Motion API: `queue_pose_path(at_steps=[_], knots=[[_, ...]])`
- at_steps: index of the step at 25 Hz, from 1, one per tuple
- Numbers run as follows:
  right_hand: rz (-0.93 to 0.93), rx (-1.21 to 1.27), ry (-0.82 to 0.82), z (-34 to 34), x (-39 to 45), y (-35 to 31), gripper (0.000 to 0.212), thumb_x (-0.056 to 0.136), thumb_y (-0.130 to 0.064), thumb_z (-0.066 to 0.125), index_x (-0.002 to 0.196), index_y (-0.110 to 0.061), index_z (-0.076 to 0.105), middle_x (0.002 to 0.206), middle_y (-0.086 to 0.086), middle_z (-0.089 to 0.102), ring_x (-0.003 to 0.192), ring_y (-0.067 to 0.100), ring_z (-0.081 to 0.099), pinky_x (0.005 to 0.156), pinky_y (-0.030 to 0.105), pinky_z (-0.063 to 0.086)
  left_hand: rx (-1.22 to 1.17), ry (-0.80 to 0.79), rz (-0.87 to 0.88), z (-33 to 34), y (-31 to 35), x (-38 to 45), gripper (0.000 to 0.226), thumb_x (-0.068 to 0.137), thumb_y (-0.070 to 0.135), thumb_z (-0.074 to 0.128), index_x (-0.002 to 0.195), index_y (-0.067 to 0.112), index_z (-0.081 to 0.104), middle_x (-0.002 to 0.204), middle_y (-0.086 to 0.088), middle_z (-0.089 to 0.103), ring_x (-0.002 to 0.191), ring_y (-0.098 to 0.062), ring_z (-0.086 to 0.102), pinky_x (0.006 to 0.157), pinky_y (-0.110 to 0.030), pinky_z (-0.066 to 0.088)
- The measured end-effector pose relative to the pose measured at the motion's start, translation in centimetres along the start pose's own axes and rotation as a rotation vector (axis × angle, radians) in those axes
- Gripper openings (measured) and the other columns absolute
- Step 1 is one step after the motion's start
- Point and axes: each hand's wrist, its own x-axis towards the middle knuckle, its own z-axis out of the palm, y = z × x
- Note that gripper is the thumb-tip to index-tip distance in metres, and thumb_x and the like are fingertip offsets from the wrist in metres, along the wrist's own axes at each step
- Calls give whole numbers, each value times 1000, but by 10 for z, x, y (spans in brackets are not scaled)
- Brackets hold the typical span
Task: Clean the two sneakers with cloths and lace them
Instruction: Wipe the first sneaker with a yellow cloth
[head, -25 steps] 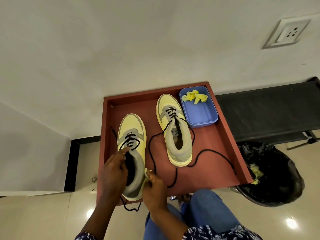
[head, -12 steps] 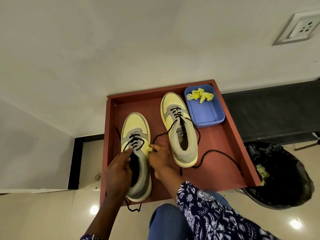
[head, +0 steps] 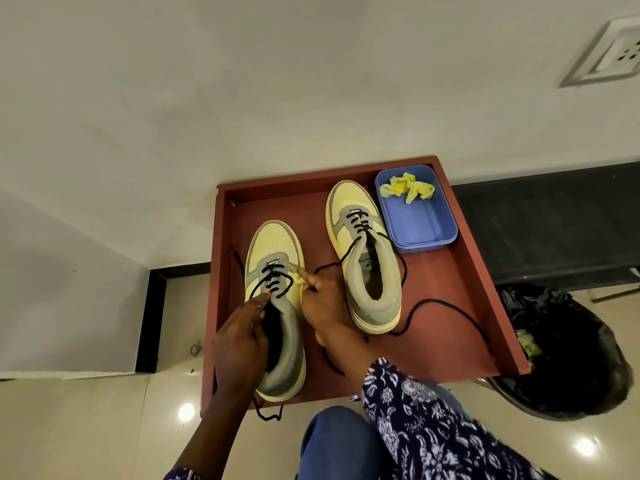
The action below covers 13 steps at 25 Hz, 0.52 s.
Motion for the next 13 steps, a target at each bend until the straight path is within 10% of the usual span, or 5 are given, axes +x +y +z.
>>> queue_pose_path(at_steps=[13], knots=[[52, 47, 61, -7, -68, 40, 28, 90, -2, 50, 114, -11, 62, 106, -1, 66, 102, 14, 61, 96, 33, 49, -2, -2, -22, 1, -1, -2, 33, 86, -7, 53, 112, 8, 65, 103, -11, 69, 85, -9, 54, 71, -4, 32]])
